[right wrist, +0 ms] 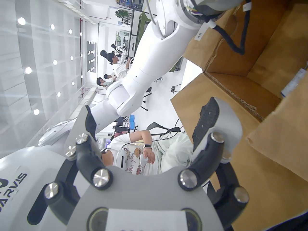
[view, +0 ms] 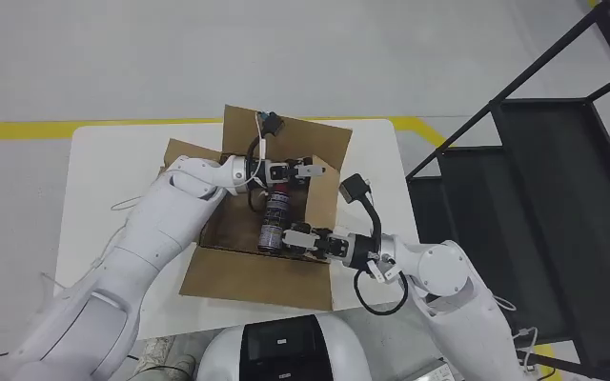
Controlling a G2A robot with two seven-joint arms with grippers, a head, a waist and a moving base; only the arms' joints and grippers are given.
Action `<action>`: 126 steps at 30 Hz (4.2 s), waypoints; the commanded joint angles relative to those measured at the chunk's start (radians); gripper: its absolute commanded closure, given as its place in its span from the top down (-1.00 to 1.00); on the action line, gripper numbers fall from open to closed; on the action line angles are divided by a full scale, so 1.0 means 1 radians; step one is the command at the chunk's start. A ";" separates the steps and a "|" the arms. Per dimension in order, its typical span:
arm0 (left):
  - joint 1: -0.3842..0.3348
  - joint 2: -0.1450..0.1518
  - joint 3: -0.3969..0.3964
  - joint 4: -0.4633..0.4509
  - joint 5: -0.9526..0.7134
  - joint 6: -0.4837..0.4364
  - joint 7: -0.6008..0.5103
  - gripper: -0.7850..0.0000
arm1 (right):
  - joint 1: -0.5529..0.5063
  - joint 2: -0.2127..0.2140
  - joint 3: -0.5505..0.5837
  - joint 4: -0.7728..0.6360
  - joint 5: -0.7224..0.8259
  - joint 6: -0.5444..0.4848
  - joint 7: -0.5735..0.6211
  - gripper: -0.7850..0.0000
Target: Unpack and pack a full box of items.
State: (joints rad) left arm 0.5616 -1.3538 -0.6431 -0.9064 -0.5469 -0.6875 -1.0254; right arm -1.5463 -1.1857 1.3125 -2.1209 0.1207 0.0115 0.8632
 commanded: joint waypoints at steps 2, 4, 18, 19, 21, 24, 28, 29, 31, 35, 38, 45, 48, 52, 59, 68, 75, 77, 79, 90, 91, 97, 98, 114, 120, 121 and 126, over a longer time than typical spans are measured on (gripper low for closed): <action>-0.019 -0.025 0.015 -0.003 -0.029 0.000 0.012 1.00 | -0.008 0.004 0.000 -0.022 -0.017 0.015 0.010 1.00; -0.036 -0.044 0.032 0.010 -0.045 -0.004 0.006 1.00 | -0.032 0.010 0.019 -0.045 -0.054 0.038 0.006 1.00; -0.110 -0.121 0.062 0.164 -0.064 -0.070 -0.038 1.00 | -0.165 0.054 0.222 -0.188 -0.347 0.304 0.068 1.00; -0.113 -0.111 0.047 0.168 -0.051 -0.070 -0.037 1.00 | -0.173 0.056 0.235 -0.183 -0.356 0.314 0.071 1.00; -0.111 -0.087 0.013 0.152 -0.033 -0.066 -0.041 1.00 | -0.187 0.060 0.255 -0.167 -0.383 0.330 0.075 1.00; -0.100 -0.036 -0.053 0.111 0.017 -0.056 -0.051 1.00 | -0.200 0.065 0.267 -0.129 -0.434 0.351 0.067 1.00; -0.057 0.043 -0.173 0.001 0.082 -0.019 -0.088 1.00 | -0.196 0.071 0.246 -0.082 -0.515 0.367 0.064 1.00; -0.042 0.064 -0.207 -0.036 0.100 -0.004 -0.103 1.00 | -0.191 0.072 0.234 -0.075 -0.541 0.371 0.068 1.00; -0.004 0.103 -0.280 -0.111 0.129 0.029 -0.136 1.00 | -0.174 0.070 0.210 -0.060 -0.518 0.374 0.062 1.00; 0.088 0.169 -0.432 -0.239 0.171 0.110 -0.207 1.00 | -0.140 0.069 0.156 -0.008 -0.515 0.368 0.067 1.00; 0.155 0.207 -0.536 -0.321 0.206 0.165 -0.232 1.00 | -0.112 0.067 0.122 0.031 -0.505 0.362 0.064 1.00; 0.260 0.267 -0.710 -0.439 0.242 0.272 -0.339 1.00 | -0.070 0.068 0.092 0.071 -0.511 0.367 0.048 1.00; 0.282 0.284 -0.757 -0.446 0.225 0.320 -0.399 1.00 | -0.049 0.068 0.103 0.055 -0.496 0.346 0.017 1.00; 0.303 0.304 -0.794 -0.448 0.204 0.400 -0.507 1.00 | -0.007 0.068 0.112 0.024 -0.495 0.271 -0.035 1.00; 0.347 0.361 -0.816 -0.448 0.174 0.413 -0.511 1.00 | 0.073 0.058 0.042 0.012 -0.480 0.125 -0.172 1.00; 0.419 0.456 -0.793 -0.421 0.168 0.398 -0.506 1.00 | 0.136 0.033 -0.057 0.052 -0.324 -0.065 -0.352 1.00; 0.442 0.509 -0.870 -0.350 0.173 0.308 -0.416 1.00 | 0.137 0.031 -0.071 0.057 -0.289 -0.116 -0.343 1.00; 0.446 0.523 -0.880 -0.337 0.198 0.295 -0.402 1.00 | 0.134 0.031 -0.072 0.067 -0.262 -0.136 -0.344 1.00; 0.450 0.533 -0.876 -0.305 0.217 0.284 -0.391 1.00 | 0.131 0.030 -0.067 0.084 -0.243 -0.146 -0.358 1.00; 0.399 0.519 -0.666 -0.218 0.148 0.152 -0.259 1.00 | 0.115 0.025 -0.059 0.110 -0.156 -0.173 -0.408 1.00; 0.392 0.518 -0.646 -0.213 0.133 0.143 -0.251 1.00 | 0.115 0.025 -0.059 0.110 -0.156 -0.173 -0.408 1.00; 0.328 0.525 -0.536 -0.194 0.126 0.131 -0.238 0.84 | 0.115 0.025 -0.059 0.110 -0.156 -0.173 -0.408 1.00; 0.315 0.527 -0.521 -0.187 0.133 0.126 -0.233 0.35 | 0.115 0.025 -0.059 0.110 -0.156 -0.173 -0.408 1.00; 0.208 0.563 -0.356 -0.071 0.095 0.025 -0.133 -1.00 | 0.115 0.025 -0.059 0.110 -0.156 -0.173 -0.408 1.00; 0.204 0.572 -0.318 -0.060 0.061 -0.003 -0.105 -1.00 | 0.115 0.025 -0.059 0.110 -0.156 -0.173 -0.408 1.00; 0.204 0.575 -0.316 -0.056 0.059 -0.014 -0.093 -1.00 | 0.115 0.025 -0.059 0.110 -0.156 -0.173 -0.408 1.00; 0.237 0.604 -0.342 -0.062 0.038 -0.054 -0.053 -1.00 | 0.115 0.025 -0.059 0.110 -0.156 -0.173 -0.408 1.00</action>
State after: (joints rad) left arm 0.7855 -0.7600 -0.9738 -0.9680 -0.5048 -0.7357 -1.0849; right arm -1.4317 -1.1603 1.2536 -2.0113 -0.0349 -0.1613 0.4550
